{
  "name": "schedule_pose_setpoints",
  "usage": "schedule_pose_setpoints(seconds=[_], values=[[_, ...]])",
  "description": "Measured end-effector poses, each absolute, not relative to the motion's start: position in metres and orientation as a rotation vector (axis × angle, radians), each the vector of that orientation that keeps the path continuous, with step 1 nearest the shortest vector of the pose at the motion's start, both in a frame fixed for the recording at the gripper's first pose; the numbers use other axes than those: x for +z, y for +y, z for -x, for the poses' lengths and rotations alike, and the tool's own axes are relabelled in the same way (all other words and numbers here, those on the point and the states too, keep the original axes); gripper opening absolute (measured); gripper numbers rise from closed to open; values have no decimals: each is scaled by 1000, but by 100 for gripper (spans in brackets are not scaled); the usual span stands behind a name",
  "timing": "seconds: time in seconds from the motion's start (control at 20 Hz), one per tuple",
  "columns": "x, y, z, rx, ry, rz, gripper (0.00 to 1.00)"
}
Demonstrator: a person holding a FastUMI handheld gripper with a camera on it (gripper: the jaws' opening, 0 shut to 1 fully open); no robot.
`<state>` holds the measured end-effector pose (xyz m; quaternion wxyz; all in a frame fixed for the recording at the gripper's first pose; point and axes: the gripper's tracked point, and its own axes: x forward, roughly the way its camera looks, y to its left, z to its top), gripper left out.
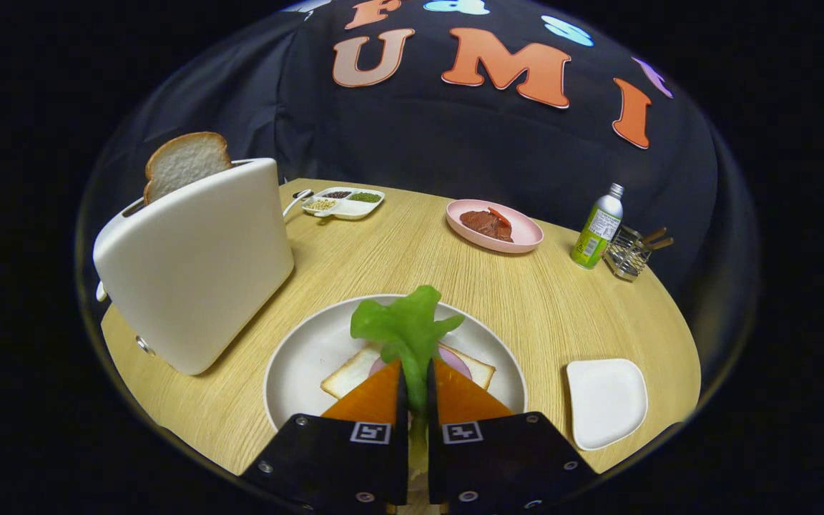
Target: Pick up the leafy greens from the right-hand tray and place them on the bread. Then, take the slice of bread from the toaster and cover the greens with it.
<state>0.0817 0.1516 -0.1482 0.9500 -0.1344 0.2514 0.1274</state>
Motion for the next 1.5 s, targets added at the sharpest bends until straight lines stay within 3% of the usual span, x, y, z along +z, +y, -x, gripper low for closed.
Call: schedule_pose_setpoints(seconds=[0.15, 0.25, 0.4, 0.6, 1.5], values=[[-153, 158, -79, 271, 528, 269, 20], [-154, 160, -78, 271, 534, 265, 33], [-148, 155, -76, 241, 532, 272, 81], [-124, 158, -77, 220, 472, 280, 98], [30, 295, -64, 339, 328, 197, 99]])
